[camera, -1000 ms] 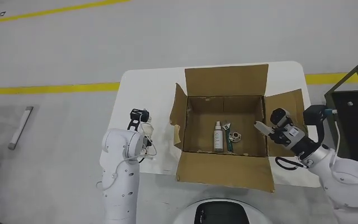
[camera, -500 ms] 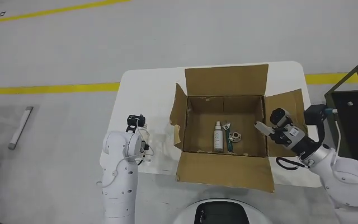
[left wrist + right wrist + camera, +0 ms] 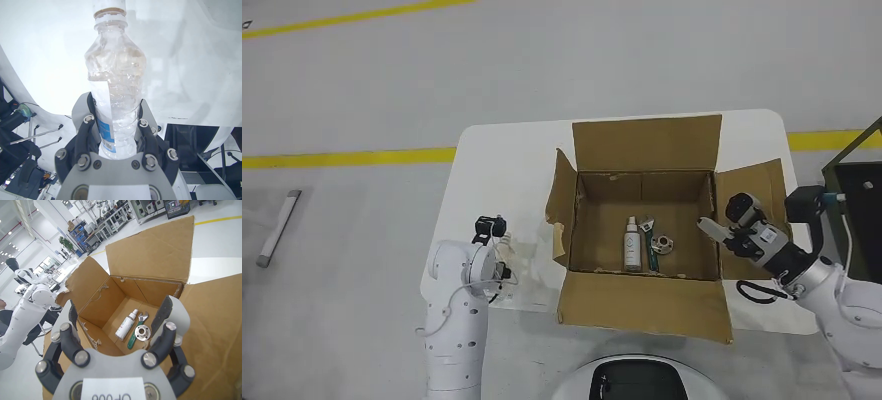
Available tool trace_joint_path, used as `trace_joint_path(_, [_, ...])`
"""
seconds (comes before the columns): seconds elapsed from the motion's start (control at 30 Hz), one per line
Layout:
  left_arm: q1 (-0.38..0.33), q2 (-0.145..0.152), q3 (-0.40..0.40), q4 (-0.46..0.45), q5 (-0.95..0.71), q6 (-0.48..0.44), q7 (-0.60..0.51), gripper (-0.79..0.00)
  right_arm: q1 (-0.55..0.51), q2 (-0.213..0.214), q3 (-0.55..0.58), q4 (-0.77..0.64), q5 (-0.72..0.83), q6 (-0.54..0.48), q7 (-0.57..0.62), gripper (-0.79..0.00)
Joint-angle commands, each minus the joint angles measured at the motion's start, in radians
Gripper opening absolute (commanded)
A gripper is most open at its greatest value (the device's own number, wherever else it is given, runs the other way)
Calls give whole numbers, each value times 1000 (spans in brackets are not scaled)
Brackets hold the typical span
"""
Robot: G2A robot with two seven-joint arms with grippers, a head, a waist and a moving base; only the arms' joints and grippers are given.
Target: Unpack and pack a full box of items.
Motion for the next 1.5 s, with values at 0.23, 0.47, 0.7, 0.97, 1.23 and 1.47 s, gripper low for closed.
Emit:
trace_joint_path(0.23, [-13,10,18,34,1,-35,13,-77,-2,1,-6,2,-2,-2,-4,0])
trace_joint_path(0.47, [-19,16,25,41,-10,-29,7,0,-10,3,-1,-1,-2,1,0,0])
trace_joint_path(0.7, [-11,24,36,20,-2,-29,16,0,47,9,-19,-49,-23,1,90,-579])
trace_joint_path(0.97, [1,30,41,-5,7,13,32,0,180,10,-164,-36,-109,74,232,-785])
trace_joint_path(1.23, [-11,32,48,-15,-6,74,52,0,250,-2,-278,10,-193,183,191,-785])
trace_joint_path(1.47, [-11,32,48,-15,-6,74,52,0,250,-2,-278,10,-193,183,191,-773])
